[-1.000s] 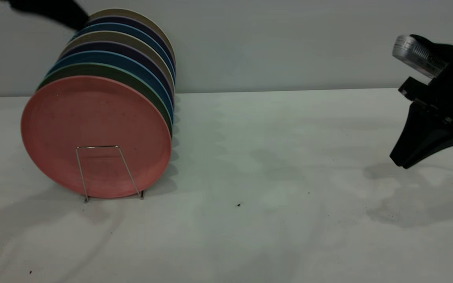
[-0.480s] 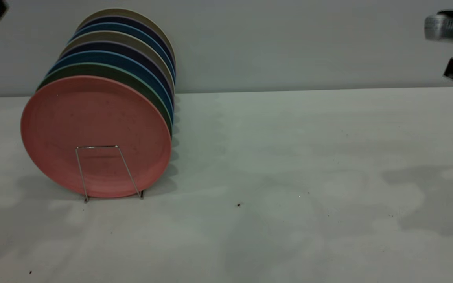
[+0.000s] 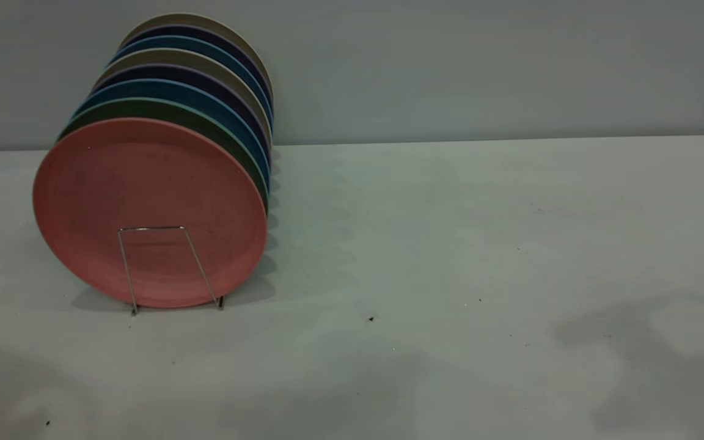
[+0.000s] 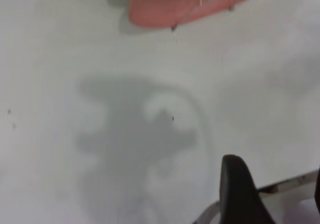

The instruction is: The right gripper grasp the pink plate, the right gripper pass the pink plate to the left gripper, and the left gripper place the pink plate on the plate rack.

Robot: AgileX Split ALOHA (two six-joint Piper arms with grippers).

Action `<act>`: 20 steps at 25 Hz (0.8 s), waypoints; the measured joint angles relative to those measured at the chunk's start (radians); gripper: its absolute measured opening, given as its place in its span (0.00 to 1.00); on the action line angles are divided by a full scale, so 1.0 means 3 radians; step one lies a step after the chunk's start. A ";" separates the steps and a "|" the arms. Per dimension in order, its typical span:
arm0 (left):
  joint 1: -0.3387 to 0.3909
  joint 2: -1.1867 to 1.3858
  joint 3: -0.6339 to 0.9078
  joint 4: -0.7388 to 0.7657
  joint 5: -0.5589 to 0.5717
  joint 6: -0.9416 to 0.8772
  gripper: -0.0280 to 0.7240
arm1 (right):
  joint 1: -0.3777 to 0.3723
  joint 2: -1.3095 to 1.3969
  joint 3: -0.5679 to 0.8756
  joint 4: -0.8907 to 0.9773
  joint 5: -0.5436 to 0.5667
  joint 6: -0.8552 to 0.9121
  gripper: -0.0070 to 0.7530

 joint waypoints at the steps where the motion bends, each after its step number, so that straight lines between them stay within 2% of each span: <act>1: 0.0000 -0.0132 0.0097 0.0004 -0.0003 0.0000 0.56 | 0.0021 -0.0130 0.0000 0.0036 0.0013 0.0000 0.15; 4: 0.0000 -0.0508 0.0329 0.0007 -0.0003 0.0000 0.56 | 0.0031 -0.0516 0.0000 0.0131 0.0044 0.0000 0.23; 8: 0.0000 -0.1015 0.0545 0.0077 0.0055 -0.0092 0.56 | 0.0031 -0.0944 0.0053 0.0192 0.0064 0.0000 0.40; 12: 0.0000 -0.1523 0.0702 0.0289 0.0188 -0.0313 0.56 | 0.0031 -0.1410 0.0419 0.0332 0.0064 0.0000 0.55; 15: 0.0000 -0.1876 0.0818 0.0392 0.0331 -0.0394 0.56 | 0.0031 -0.1771 0.0806 0.0362 0.0064 -0.0010 0.59; 20: 0.0000 -0.2446 0.1169 0.0400 0.0450 -0.0433 0.56 | 0.0031 -0.2423 0.1509 0.0300 0.0064 -0.0118 0.59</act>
